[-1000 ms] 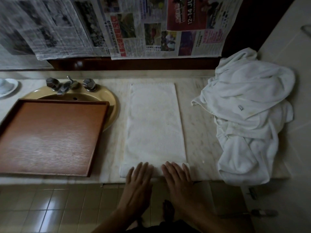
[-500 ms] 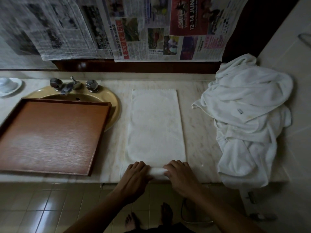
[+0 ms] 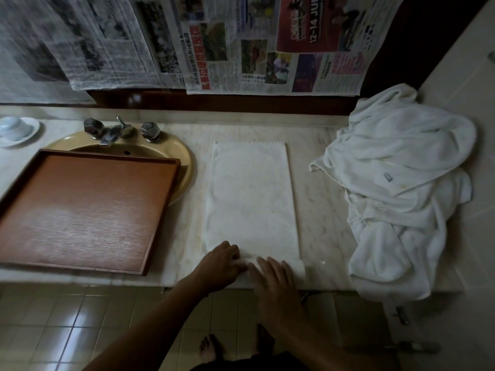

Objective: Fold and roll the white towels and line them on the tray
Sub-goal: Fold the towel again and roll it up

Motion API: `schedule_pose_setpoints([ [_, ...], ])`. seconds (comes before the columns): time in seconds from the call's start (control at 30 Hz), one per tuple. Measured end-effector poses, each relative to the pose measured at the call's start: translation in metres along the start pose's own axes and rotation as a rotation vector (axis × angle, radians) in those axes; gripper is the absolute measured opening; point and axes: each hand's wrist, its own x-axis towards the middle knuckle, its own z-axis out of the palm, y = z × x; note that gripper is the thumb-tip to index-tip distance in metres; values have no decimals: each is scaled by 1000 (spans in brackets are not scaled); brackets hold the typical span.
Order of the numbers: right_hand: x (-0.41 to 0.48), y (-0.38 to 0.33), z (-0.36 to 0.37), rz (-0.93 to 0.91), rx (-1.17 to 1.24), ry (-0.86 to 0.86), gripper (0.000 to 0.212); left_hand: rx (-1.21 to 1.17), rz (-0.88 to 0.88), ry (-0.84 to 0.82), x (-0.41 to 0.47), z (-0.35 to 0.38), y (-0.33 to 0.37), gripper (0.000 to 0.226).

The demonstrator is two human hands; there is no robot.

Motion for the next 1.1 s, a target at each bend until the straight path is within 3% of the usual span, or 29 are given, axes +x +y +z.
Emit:
schedule_pose_setpoints([
  [0.1, -5, 4, 8, 3, -51, -92, 59, 293, 47, 146, -9, 5, 5, 53],
  [0.17, 0, 10, 8, 14, -71, -152, 60, 291, 106, 219, -28, 13, 18, 50],
  [0.47, 25, 22, 2, 13, -95, -222, 63, 297, 301, 237, -44, 34, -5, 66],
  [0.8, 37, 57, -19, -97, -203, -308, 80, 326, 308, 194, -43, 6, -63, 72],
  [1.0, 17, 76, -23, -77, -67, -296, 73, 258, 313, 166, -52, 7, -71, 69],
  [1.1, 9, 81, -30, 41, 153, -382, 63, 294, 321, 134, -59, 11, -75, 68],
])
